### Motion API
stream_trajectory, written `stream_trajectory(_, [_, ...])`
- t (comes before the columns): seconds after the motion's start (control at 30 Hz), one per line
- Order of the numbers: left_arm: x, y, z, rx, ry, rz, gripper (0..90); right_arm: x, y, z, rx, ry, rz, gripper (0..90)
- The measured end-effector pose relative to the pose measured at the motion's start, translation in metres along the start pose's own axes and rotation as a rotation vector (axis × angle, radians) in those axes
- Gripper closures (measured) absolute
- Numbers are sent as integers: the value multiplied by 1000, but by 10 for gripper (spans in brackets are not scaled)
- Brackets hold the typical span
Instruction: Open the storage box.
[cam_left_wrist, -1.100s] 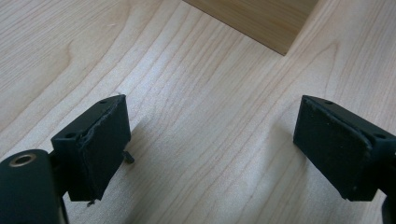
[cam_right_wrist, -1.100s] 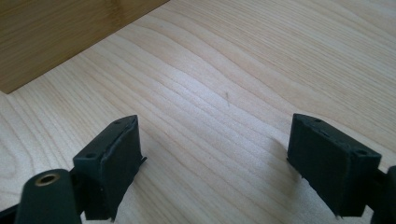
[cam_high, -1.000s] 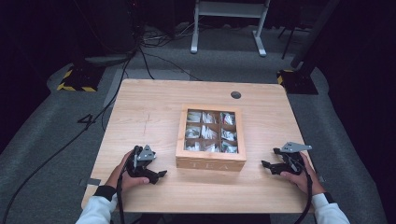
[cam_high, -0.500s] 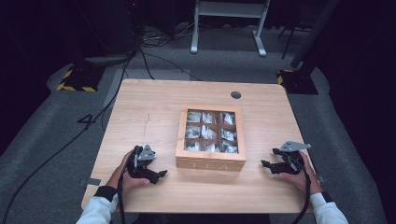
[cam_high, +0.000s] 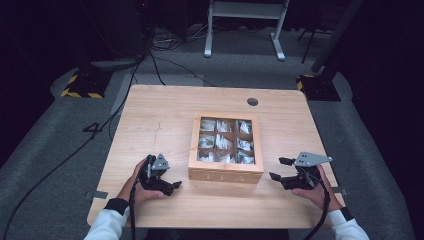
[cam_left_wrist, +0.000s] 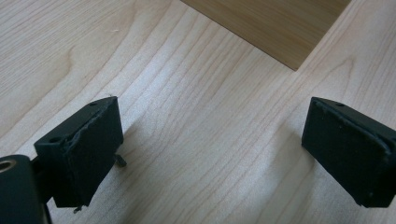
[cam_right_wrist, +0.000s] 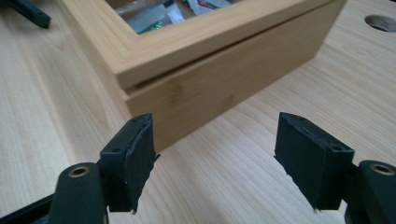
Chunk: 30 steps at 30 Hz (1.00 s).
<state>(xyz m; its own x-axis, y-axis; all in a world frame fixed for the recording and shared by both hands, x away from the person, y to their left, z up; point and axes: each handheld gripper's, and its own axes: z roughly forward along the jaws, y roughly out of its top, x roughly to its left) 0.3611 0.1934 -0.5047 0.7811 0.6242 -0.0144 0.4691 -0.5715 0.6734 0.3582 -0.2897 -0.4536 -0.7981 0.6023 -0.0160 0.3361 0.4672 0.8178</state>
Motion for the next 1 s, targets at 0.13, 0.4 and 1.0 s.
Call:
stream_trajectory(0.13, [0,1,1,0,-2,2,54,6,4,0,-5,13,-17,294])
stream_trajectory(0.4, [0,1,1,0,-2,-1,54,19,10,5,-10,36,-41,349])
stream_trajectory(1.0, [-1,2,0,7,2,-2,67,21,12,14,-18,30,-48,416])
